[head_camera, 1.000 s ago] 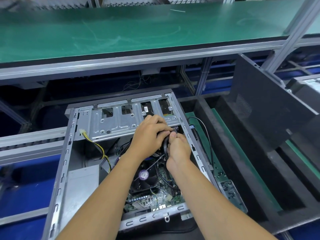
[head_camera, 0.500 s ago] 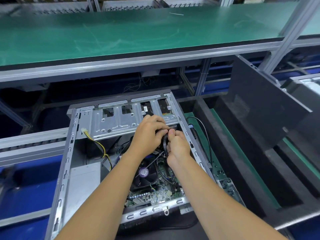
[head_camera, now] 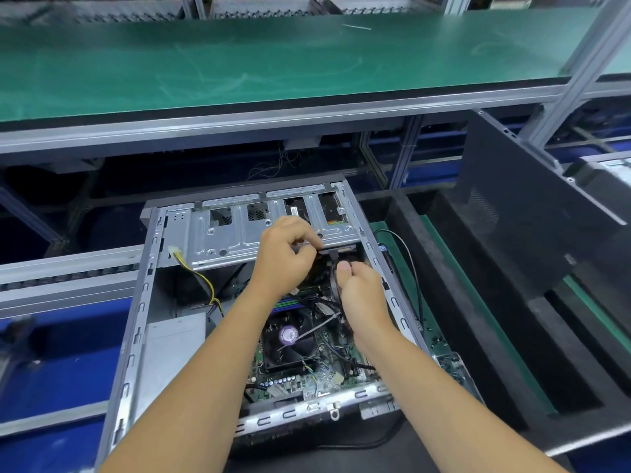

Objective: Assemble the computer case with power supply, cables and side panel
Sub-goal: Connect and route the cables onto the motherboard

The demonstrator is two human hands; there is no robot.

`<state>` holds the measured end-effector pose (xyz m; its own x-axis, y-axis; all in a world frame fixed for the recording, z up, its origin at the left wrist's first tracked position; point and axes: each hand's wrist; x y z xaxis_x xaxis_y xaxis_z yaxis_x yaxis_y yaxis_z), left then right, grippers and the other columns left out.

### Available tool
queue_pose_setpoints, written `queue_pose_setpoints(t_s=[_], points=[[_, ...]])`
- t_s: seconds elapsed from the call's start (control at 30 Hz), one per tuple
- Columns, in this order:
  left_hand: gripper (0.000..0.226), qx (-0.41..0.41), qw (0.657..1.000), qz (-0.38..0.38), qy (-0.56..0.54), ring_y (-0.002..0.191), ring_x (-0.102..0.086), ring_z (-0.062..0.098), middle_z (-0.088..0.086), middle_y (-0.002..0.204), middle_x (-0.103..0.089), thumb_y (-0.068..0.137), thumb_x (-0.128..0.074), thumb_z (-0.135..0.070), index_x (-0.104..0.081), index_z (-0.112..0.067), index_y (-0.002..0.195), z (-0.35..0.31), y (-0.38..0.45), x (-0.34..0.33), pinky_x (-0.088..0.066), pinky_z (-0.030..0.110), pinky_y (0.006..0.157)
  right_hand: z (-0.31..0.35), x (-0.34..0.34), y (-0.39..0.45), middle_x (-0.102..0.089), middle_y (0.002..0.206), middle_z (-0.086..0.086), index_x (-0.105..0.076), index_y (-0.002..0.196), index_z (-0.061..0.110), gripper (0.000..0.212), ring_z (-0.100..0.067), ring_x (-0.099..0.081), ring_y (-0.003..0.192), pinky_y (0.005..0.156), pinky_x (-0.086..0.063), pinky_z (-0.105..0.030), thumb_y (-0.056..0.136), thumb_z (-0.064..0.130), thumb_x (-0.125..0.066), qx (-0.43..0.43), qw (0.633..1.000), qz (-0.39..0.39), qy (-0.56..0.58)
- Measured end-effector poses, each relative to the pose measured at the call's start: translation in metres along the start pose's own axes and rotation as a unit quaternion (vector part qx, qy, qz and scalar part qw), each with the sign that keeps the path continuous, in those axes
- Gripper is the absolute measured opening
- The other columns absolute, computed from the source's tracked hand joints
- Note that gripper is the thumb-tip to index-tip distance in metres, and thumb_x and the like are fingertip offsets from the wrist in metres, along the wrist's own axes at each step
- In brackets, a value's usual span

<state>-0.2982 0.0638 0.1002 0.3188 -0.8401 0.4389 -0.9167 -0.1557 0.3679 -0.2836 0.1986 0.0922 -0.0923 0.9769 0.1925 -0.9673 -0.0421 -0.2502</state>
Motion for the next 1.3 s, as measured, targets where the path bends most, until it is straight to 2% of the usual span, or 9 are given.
queue_pose_setpoints(t_s=[0.17, 0.37, 0.5, 0.67, 0.83, 1.0, 1.13, 1.23, 1.3], points=[[0.025, 0.095, 0.972, 0.212, -0.023, 0.051, -0.051, 0.006, -0.002, 0.060, -0.065, 0.069, -0.048, -0.013, -0.067, -0.025, 0.058, -0.006, -0.001, 0.014, -0.041, 0.020, 0.051, 0.029, 0.021, 0.012, -0.029, 0.055, 0.006, -0.047, 0.073, 0.012, 0.037, -0.003, -0.019, 0.041, 0.038, -0.018, -0.015, 0.108, 0.016, -0.037, 0.005, 0.953, 0.043, 0.300], [0.033, 0.078, 0.939, 0.335, -0.031, 0.093, -0.061, 0.009, -0.005, 0.100, -0.065, 0.075, -0.068, -0.045, -0.073, -0.021, 0.097, -0.007, -0.001, 0.018, -0.045, 0.020, 0.083, 0.048, 0.034, 0.027, -0.030, 0.048, 0.006, -0.049, 0.078, 0.012, 0.037, -0.006, -0.022, 0.036, 0.035, -0.023, -0.018, 0.108, 0.029, -0.037, -0.116, 0.852, 0.115, 0.497], [0.058, 0.086, 0.908, 0.406, 0.056, 0.106, -0.040, -0.024, -0.033, 0.119, -0.045, 0.066, -0.083, -0.047, -0.049, -0.045, 0.114, -0.003, -0.007, 0.021, -0.029, -0.004, 0.084, 0.060, 0.029, 0.033, -0.031, 0.049, 0.004, -0.049, 0.079, 0.010, 0.038, -0.008, -0.025, 0.037, 0.037, -0.029, -0.018, 0.109, 0.028, -0.034, -0.133, 0.816, 0.125, 0.548], [0.035, 0.122, 0.921, 0.371, -0.003, 0.086, -0.057, -0.015, -0.025, 0.090, -0.065, 0.078, -0.078, -0.010, -0.061, -0.036, 0.095, -0.003, -0.002, 0.033, -0.039, 0.000, 0.076, 0.061, 0.025, 0.033, -0.040, 0.062, 0.000, -0.049, 0.084, 0.010, 0.035, -0.012, -0.036, 0.051, 0.054, -0.041, -0.022, 0.110, 0.026, -0.032, -0.100, 0.893, 0.117, 0.422], [0.021, 0.113, 0.922, 0.364, -0.068, 0.085, -0.064, 0.016, -0.002, 0.088, -0.069, 0.075, -0.075, 0.005, -0.075, -0.016, 0.076, -0.003, -0.004, 0.046, -0.049, 0.026, 0.084, 0.046, 0.031, 0.021, -0.056, 0.065, -0.005, -0.059, 0.091, 0.000, 0.041, -0.012, -0.053, 0.050, 0.055, -0.056, -0.026, 0.104, 0.037, -0.050, -0.005, 0.994, 0.048, 0.098], [0.009, 0.117, 0.952, 0.253, -0.127, 0.074, -0.060, 0.024, 0.006, 0.078, -0.067, 0.079, -0.073, -0.016, -0.078, -0.021, 0.074, 0.004, -0.007, 0.048, -0.049, 0.033, 0.078, 0.036, 0.046, 0.018, -0.054, 0.053, -0.001, -0.063, 0.077, 0.001, 0.039, -0.015, -0.049, 0.046, 0.058, -0.049, -0.034, 0.104, 0.024, -0.047, 0.044, 0.997, 0.013, 0.068], [0.010, 0.122, 0.961, 0.197, -0.153, 0.066, -0.041, 0.017, 0.001, 0.066, -0.056, 0.081, -0.066, -0.018, -0.073, -0.017, 0.073, 0.009, -0.009, 0.045, -0.033, 0.029, 0.064, 0.032, 0.039, 0.001, -0.068, 0.079, -0.003, -0.066, 0.088, 0.012, 0.003, -0.012, -0.066, 0.069, 0.074, -0.057, -0.035, 0.090, 0.010, -0.065, 0.066, 0.965, 0.245, -0.069], [0.015, 0.096, 0.961, 0.189, -0.177, 0.060, -0.050, 0.014, -0.005, 0.067, -0.066, 0.084, -0.065, -0.018, -0.076, -0.025, 0.077, 0.003, -0.009, 0.040, -0.039, 0.026, 0.057, 0.026, 0.022, -0.008, -0.068, 0.106, -0.008, -0.054, 0.117, 0.018, 0.038, -0.014, -0.073, 0.091, 0.082, -0.060, -0.032, 0.088, 0.032, -0.074, 0.022, 0.946, 0.319, -0.056], [0.015, 0.090, 0.962, 0.167, -0.198, 0.049, -0.043, 0.003, -0.011, 0.061, -0.063, 0.085, -0.066, -0.020, -0.076, -0.027, 0.077, 0.001, -0.009, 0.038, -0.033, 0.017, 0.047, 0.026, 0.014, -0.010, -0.070, 0.099, -0.011, -0.044, 0.126, 0.015, 0.048, -0.020, -0.075, 0.084, 0.077, -0.061, -0.031, 0.088, 0.016, -0.075, 0.009, 0.946, 0.324, -0.027]])
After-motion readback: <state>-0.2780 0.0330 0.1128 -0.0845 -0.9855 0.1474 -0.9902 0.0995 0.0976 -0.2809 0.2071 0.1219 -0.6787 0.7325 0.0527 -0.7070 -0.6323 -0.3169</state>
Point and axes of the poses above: each hand's wrist, its own y-axis towards the middle knuckle, its own x-axis out of the back of the hand, z = x × y
